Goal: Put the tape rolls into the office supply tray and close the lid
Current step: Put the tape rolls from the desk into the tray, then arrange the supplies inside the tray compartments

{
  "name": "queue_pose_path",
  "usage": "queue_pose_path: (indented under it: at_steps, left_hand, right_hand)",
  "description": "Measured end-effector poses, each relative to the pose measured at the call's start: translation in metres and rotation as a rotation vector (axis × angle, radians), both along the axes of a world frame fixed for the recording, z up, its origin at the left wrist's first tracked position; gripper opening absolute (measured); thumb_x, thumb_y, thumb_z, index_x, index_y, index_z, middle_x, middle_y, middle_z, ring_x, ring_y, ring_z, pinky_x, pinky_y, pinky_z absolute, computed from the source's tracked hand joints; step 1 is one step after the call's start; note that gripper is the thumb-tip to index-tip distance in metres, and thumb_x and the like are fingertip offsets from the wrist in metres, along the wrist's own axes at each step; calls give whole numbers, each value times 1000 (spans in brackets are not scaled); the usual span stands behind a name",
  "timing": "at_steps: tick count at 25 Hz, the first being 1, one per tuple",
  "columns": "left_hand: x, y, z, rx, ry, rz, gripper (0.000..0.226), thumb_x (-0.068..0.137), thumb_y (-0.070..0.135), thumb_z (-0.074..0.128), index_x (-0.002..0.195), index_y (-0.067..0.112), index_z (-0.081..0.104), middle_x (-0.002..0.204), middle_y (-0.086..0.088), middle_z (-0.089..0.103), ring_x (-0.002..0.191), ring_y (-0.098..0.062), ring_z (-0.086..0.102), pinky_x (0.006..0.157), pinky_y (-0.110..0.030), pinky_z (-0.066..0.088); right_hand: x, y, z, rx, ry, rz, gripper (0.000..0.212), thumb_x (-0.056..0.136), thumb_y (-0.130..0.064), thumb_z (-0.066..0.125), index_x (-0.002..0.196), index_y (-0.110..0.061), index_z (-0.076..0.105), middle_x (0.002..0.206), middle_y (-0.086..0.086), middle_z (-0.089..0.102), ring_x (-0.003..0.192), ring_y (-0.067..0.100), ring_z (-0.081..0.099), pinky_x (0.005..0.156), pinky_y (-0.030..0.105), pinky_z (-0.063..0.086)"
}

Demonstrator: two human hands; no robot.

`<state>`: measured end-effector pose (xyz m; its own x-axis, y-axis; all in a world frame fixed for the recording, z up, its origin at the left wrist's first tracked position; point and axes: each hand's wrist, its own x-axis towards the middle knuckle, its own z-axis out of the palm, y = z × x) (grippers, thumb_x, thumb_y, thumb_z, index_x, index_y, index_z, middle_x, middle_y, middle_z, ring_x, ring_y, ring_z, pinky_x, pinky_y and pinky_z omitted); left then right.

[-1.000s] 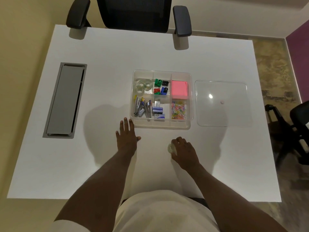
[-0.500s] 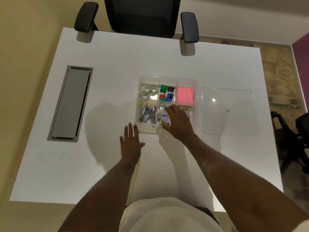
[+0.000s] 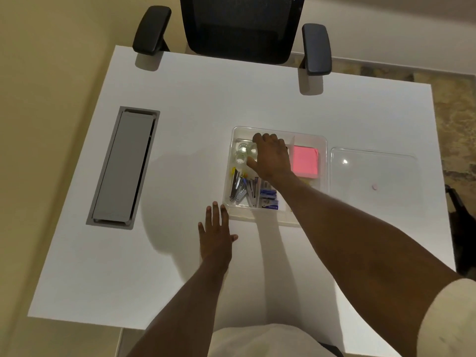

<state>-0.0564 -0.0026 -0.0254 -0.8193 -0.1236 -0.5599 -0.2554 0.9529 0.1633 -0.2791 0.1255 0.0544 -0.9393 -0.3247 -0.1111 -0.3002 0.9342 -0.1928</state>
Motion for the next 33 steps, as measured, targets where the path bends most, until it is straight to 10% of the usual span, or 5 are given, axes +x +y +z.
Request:
queue_pose_path:
  at_steps: [13,33]
  left_hand:
    - [-4,1,3,-9,-45,5,99,101,53,53,164,18,-15,170,-9,-28,158,-31,-22,129,-56,10]
    - [1,-9,17,91,31,26,97,99,52,58,166,19,-4,174,-6,-13,162,-27,-8,130,-52,16]
  right_hand:
    - [-20,-22,-14,330,-90,7,49,91,-51,65,115,-9,67,124,10,56,121,28,47,104,40,38]
    - [122,72,-8,-50,-77,-31,45,96,-25,57,137,-10,52,139,10,57,128,26,51,113,39,41]
